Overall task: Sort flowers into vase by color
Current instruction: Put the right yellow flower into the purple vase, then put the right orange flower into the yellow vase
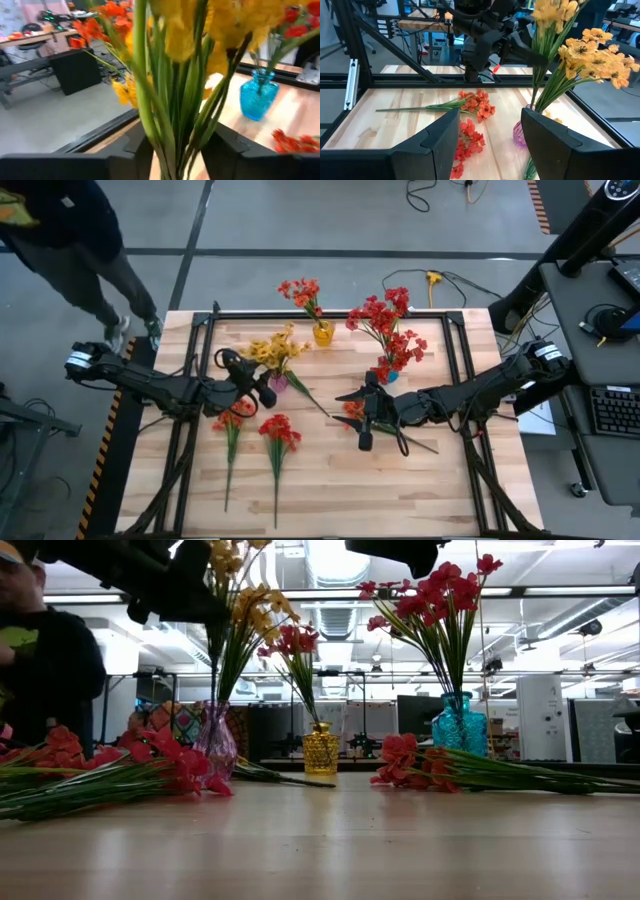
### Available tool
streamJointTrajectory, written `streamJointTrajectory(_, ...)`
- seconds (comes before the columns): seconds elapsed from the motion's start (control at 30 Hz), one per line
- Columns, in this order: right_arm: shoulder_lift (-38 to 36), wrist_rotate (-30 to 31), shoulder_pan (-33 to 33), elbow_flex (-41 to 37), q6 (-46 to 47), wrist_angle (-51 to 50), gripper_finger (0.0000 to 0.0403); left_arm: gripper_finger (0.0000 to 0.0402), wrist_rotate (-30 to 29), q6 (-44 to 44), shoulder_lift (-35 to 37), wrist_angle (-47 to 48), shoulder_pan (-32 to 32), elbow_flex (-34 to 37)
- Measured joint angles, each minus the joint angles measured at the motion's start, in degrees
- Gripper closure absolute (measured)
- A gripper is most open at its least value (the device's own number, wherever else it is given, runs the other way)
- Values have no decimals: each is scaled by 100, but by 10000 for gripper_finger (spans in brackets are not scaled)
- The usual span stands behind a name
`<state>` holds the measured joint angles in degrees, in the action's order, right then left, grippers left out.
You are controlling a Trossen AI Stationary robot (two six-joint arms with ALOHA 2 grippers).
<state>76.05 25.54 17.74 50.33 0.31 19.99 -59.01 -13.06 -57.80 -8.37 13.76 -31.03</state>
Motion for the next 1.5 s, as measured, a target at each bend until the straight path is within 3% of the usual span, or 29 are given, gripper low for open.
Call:
streamJointTrajectory(0.33, 0, -2, 0, 0, 75, -11, 197, 167, 154, -269, 59, 448, 36, -2)
streamJointTrajectory(0.53, 0, -4, 0, 0, 80, -16, 197, 137, 156, -271, 159, 748, 234, -2)
streamJointTrajectory(0.87, -57, -2, 0, -2, 636, -626, 197, 129, 157, -794, 720, 1518, 1109, -2)
streamJointTrajectory(1.1, -61, -4, 0, -2, 1327, -1370, 197, 129, 161, -1450, 848, 1549, 1899, -27)
streamJointTrajectory(1.5, -64, -136, 12, -2, 2719, -3057, 197, 129, 160, -1688, -302, 1556, 2965, -778)
